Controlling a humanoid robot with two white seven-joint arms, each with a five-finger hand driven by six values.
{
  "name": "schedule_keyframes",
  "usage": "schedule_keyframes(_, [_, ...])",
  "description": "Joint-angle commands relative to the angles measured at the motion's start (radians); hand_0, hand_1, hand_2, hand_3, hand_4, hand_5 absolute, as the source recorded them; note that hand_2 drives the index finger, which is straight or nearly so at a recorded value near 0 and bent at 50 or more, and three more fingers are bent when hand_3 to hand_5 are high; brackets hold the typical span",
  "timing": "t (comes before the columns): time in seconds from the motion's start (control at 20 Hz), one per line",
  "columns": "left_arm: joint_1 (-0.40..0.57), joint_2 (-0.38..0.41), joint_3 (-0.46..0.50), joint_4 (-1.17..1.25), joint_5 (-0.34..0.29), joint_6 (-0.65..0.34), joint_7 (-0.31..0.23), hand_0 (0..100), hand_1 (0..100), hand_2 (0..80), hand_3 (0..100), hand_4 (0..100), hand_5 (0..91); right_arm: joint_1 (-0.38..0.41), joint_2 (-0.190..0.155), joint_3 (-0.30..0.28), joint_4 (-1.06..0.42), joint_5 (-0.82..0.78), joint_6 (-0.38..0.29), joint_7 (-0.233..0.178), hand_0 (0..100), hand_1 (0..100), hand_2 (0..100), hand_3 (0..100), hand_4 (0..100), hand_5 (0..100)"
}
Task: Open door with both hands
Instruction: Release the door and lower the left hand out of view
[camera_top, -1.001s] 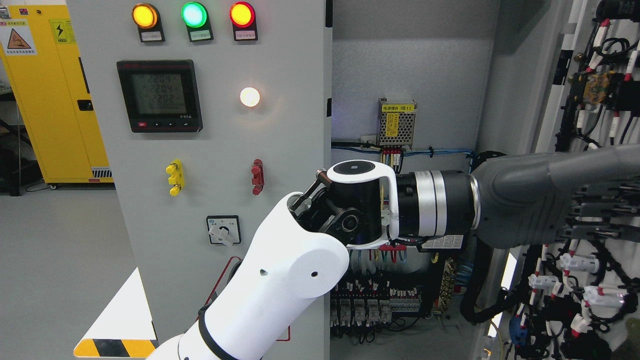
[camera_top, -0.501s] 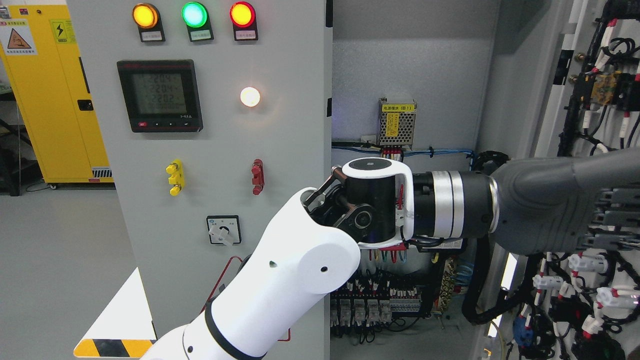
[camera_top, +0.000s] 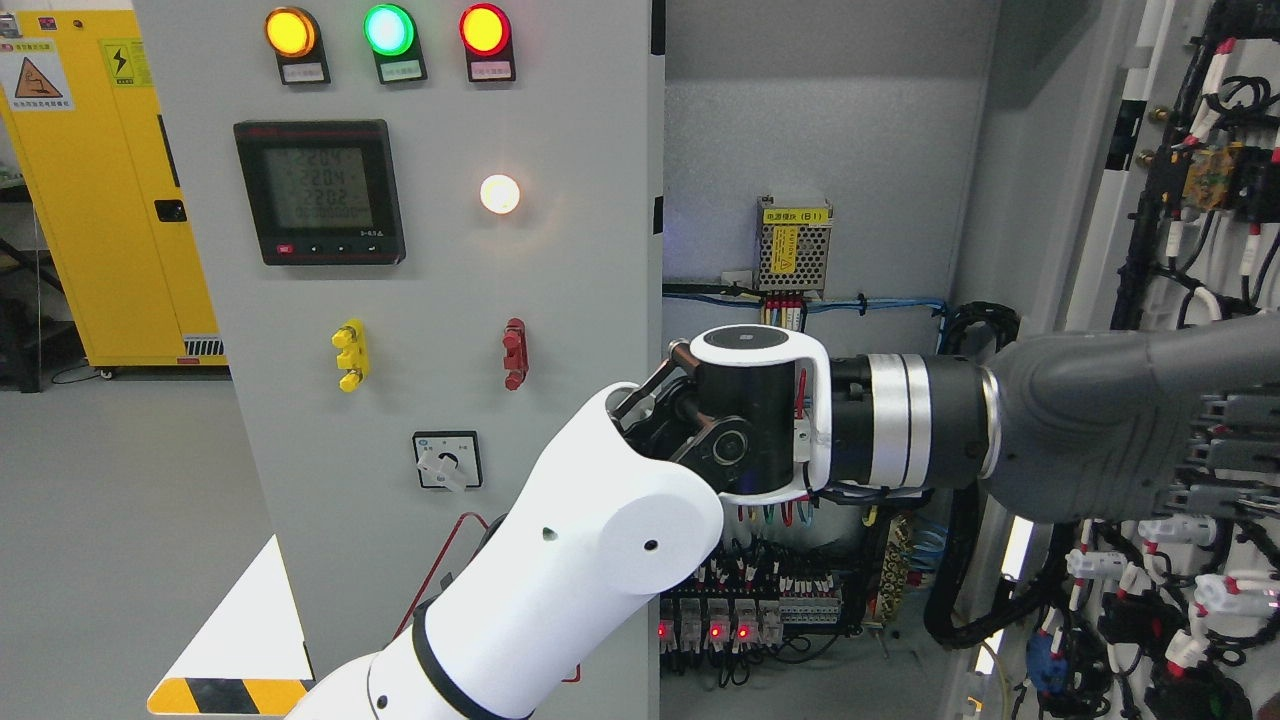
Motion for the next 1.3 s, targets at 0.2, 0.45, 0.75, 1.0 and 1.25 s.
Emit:
schedule_keyframes(0.2, [0.213, 0.079, 0.160, -0.181, -0.133, 0.003, 0.001, 12, 56, 0.0, 0, 0, 0.0, -0.023, -0.032, 0.000, 0.000, 0.001, 0.000, 0.000, 0, 50, 4, 0, 0, 0])
schedule_keyframes(0.45, [0.375, 0.089, 0.210, -0.283, -0.302, 0.000, 0.002, 12, 56, 0.0, 0, 0, 0.0, -0.023, -0.032, 0.000, 0.000, 0.000, 0.000, 0.000, 0, 50, 4, 0, 0, 0])
schedule_keyframes(0.75, [0.622, 0.151, 0.272, -0.355, -0.396, -0.006, 0.001, 12, 56, 0.0, 0, 0, 0.0, -0.023, -0.032, 0.000, 0.000, 0.000, 0.000, 0.000, 0, 50, 4, 0, 0, 0])
schedule_keyframes(1.0, [0.817, 0.239, 0.275, -0.445, -0.472, -0.094, 0.002, 12, 56, 0.0, 0, 0, 0.0, -0.023, -0.032, 0.000, 0.002, 0.000, 0.000, 0.000, 0, 50, 4, 0, 0, 0])
schedule_keyframes(1.25, [0.966, 0.360, 0.267, -0.445, -0.475, -0.163, 0.090, 12, 56, 0.0, 0, 0, 0.0, -0.023, -0.032, 0.000, 0.002, 0.000, 0.000, 0.000, 0, 50, 4, 0, 0, 0])
